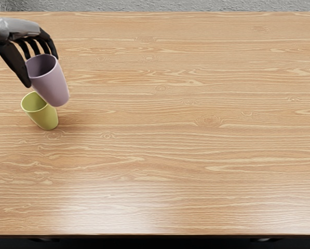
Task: Pick up cup and place in cup with left hand
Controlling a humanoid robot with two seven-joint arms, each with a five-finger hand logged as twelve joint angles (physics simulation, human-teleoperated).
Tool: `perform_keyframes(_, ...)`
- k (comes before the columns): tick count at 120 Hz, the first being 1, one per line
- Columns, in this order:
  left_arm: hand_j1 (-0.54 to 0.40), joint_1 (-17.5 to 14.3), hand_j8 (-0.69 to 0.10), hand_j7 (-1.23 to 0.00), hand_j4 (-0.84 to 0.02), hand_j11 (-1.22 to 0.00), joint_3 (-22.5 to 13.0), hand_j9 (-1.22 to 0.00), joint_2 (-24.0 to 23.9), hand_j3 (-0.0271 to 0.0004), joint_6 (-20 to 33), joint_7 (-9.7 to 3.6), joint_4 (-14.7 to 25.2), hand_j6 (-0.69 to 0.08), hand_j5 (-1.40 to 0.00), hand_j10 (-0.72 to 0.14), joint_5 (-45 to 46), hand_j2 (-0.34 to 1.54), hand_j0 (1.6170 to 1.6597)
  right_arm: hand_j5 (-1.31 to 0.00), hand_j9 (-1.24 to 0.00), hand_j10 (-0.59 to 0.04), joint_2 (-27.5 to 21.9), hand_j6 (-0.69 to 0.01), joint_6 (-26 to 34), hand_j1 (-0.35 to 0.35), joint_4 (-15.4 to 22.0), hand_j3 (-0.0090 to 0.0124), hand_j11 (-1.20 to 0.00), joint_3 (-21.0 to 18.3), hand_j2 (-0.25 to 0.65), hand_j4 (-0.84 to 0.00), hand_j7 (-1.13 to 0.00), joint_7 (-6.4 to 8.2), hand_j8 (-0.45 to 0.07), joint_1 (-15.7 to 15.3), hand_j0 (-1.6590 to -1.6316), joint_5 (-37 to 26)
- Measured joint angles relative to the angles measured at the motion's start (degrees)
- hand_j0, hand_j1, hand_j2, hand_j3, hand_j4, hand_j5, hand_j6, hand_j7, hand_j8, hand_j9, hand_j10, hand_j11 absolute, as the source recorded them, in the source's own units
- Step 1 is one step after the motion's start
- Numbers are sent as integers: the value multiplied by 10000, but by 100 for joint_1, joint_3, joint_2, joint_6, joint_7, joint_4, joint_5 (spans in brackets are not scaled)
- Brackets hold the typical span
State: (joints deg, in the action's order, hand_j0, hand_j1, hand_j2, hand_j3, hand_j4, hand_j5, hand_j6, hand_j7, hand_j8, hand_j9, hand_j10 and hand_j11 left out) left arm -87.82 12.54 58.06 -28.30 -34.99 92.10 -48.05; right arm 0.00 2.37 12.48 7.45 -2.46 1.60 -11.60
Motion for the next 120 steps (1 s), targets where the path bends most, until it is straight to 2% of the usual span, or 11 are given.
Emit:
perform_keyframes(42,-1824,81,-4014,-6549,-4464,-6651,-54,-6654,223,0,-142,0,-195,-3401,-6528,-5080,-35,3007,16577,-311,-311,-240,0,-240,1,-3203,0,0,-311,2,-49,-240,-311,-8,-240,49,-16581,0)
perform_keyframes(77,-1904,242,-3984,-6515,-4392,-6602,-127,-6604,-58,0,-158,0,-749,-3326,-6505,-5063,-508,3074,16581,-311,-311,-239,0,-239,0,-3204,0,0,-311,4,-49,-239,-311,-9,-239,52,-16581,0)
perform_keyframes(106,-1955,345,-3848,-6454,-4290,-6577,-157,-6580,-351,0,-125,0,-979,-3230,-6508,-5036,-752,2967,16578,-311,-311,-239,0,-239,0,-3203,0,0,-311,5,-49,-239,-311,-9,-239,51,-16581,0)
perform_keyframes(120,-1534,349,-3912,-6466,-4344,-6609,-168,-6613,-408,0,-109,0,-1038,-3336,-6563,-5005,-800,2464,16568,-311,-311,-240,0,-240,0,-3203,-2,0,-311,4,-49,-239,-311,-9,-240,51,-16581,0)
